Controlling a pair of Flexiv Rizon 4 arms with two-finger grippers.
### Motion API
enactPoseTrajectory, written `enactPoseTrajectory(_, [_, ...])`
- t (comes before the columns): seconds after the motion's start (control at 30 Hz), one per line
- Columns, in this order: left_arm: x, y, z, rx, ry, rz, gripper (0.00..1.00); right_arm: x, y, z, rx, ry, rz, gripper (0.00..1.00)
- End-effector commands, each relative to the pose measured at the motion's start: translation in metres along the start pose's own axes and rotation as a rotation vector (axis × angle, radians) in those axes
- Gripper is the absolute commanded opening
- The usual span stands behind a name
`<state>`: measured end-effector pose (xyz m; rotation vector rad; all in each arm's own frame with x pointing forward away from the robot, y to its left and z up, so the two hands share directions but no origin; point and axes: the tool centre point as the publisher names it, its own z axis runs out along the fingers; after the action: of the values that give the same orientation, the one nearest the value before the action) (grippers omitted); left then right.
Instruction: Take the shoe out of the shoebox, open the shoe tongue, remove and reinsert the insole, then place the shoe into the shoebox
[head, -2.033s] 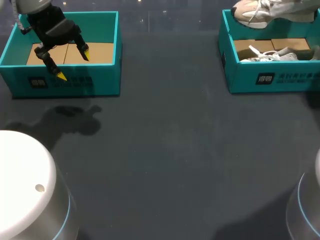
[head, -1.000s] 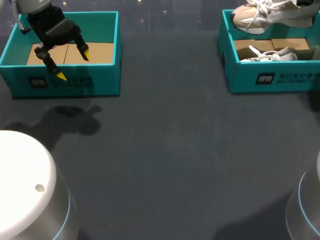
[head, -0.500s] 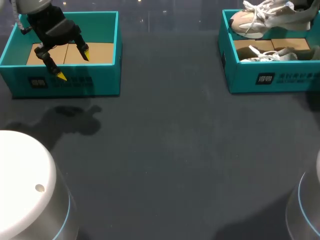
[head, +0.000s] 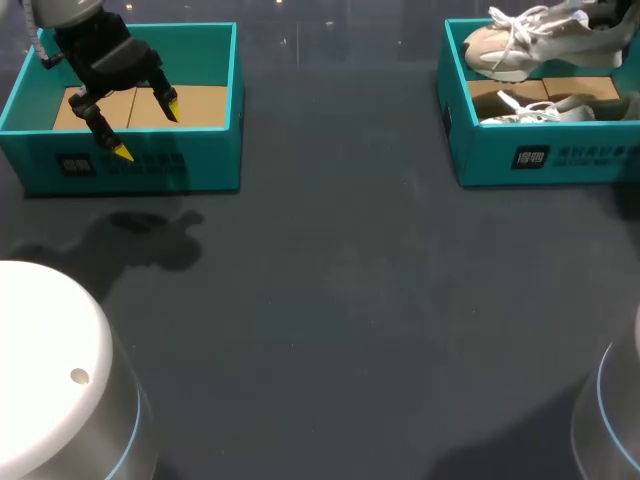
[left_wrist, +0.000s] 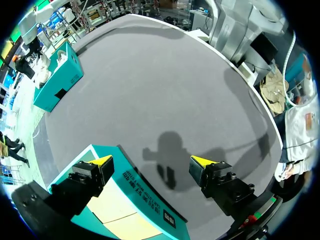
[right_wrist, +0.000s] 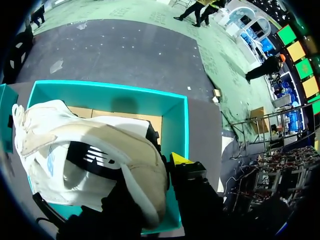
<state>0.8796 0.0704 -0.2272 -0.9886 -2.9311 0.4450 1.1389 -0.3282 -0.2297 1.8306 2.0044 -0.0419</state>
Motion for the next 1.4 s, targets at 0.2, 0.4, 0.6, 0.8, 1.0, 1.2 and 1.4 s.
enactPoseTrajectory(0.2, [0.000, 0.000, 0.000, -0.002, 0.002, 0.001, 1.00, -0.008, 0.010, 0.007, 0.036, 0.023, 0.001, 0.00])
enactPoseTrajectory(0.4, [0.000, 0.000, 0.000, -0.002, 0.002, 0.001, 1.00, -0.002, 0.017, 0.015, 0.055, 0.018, -0.004, 0.00])
enactPoseTrajectory(0.6, [0.000, 0.000, 0.000, -0.002, 0.002, 0.001, 1.00, 0.004, 0.015, 0.028, 0.074, 0.022, 0.013, 0.00])
enactPoseTrajectory(0.8, [0.000, 0.000, 0.000, -0.002, 0.002, 0.001, 1.00, 0.006, 0.008, 0.037, 0.083, 0.018, 0.031, 0.00])
enactPoseTrajectory(1.0, [0.000, 0.000, 0.000, -0.002, 0.002, 0.001, 1.00, 0.008, 0.004, 0.050, 0.088, 0.021, 0.040, 0.00])
enactPoseTrajectory(1.2, [0.000, 0.000, 0.000, -0.002, 0.002, 0.001, 1.00, 0.012, 0.004, 0.065, 0.107, 0.032, 0.034, 0.00])
enactPoseTrajectory(1.4, [0.000, 0.000, 0.000, -0.002, 0.002, 0.001, 1.00, 0.014, 0.003, 0.075, 0.119, 0.043, 0.034, 0.00])
